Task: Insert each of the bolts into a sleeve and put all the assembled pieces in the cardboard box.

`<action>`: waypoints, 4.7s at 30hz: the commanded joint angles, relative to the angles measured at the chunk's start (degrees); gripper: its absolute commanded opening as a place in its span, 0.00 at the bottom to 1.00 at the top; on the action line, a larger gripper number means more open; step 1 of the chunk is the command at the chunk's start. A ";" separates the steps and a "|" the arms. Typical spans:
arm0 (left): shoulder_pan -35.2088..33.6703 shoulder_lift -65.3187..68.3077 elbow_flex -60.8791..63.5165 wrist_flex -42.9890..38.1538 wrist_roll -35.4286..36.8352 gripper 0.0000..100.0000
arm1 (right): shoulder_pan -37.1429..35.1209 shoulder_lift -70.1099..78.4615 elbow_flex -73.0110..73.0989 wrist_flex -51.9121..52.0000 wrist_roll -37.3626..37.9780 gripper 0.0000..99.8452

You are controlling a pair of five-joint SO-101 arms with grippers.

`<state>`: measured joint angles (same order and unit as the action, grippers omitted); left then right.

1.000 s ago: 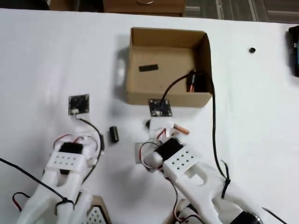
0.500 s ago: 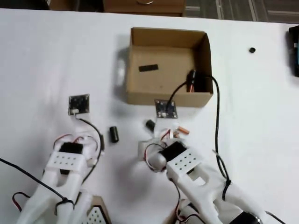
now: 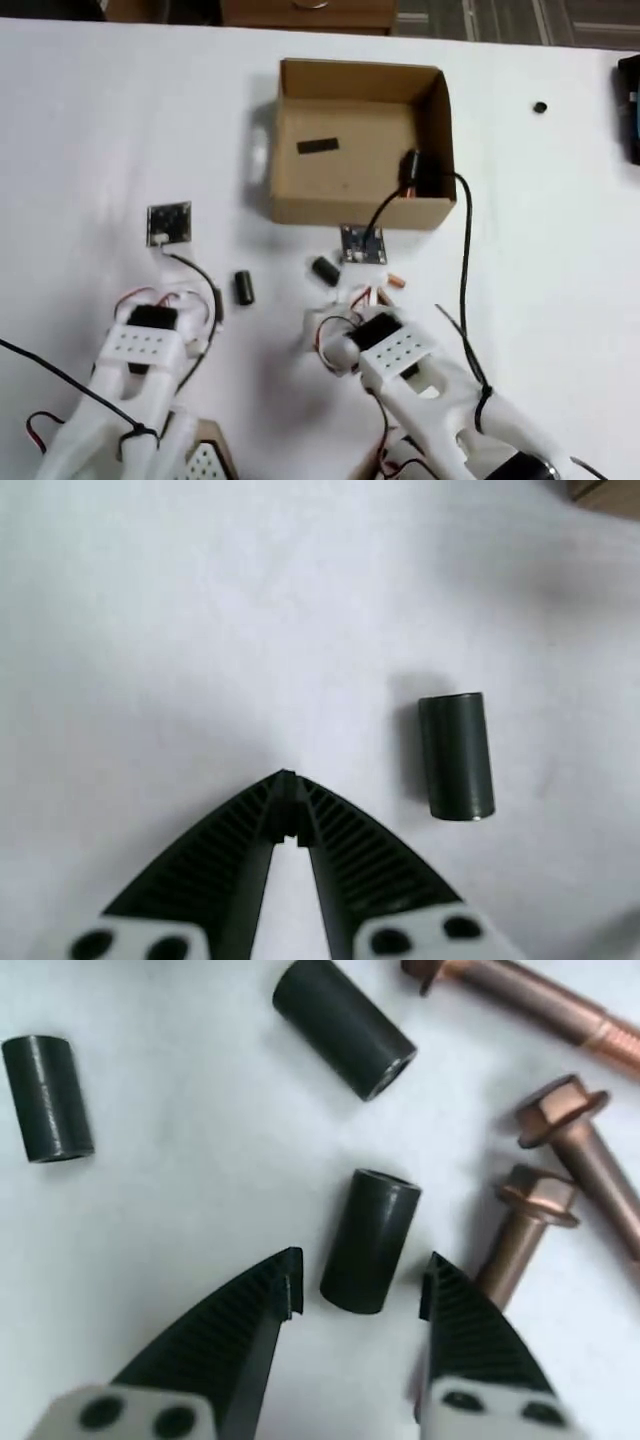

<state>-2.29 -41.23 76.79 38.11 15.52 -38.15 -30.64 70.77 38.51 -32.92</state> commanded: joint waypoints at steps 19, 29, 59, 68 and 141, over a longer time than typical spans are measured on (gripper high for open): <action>0.00 -1.05 -0.13 -0.35 0.09 0.02 | 1.63 16.22 -10.20 1.80 -0.18 0.02; -0.26 -1.05 -0.48 -0.53 0.18 0.02 | 1.98 7.78 -19.25 11.21 0.62 0.02; 31.30 -0.44 -41.89 39.91 12.22 0.02 | 49.80 -15.69 -37.89 38.55 20.57 0.02; 38.68 14.42 -54.37 44.84 12.04 0.02 | 58.95 -18.15 -37.63 39.96 21.54 0.02; 46.24 54.86 -58.15 19.52 13.36 0.11 | 71.69 -18.07 -35.34 39.87 29.27 0.02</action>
<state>44.66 13.10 20.70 57.89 29.05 33.49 -47.25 35.78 78.51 -4.09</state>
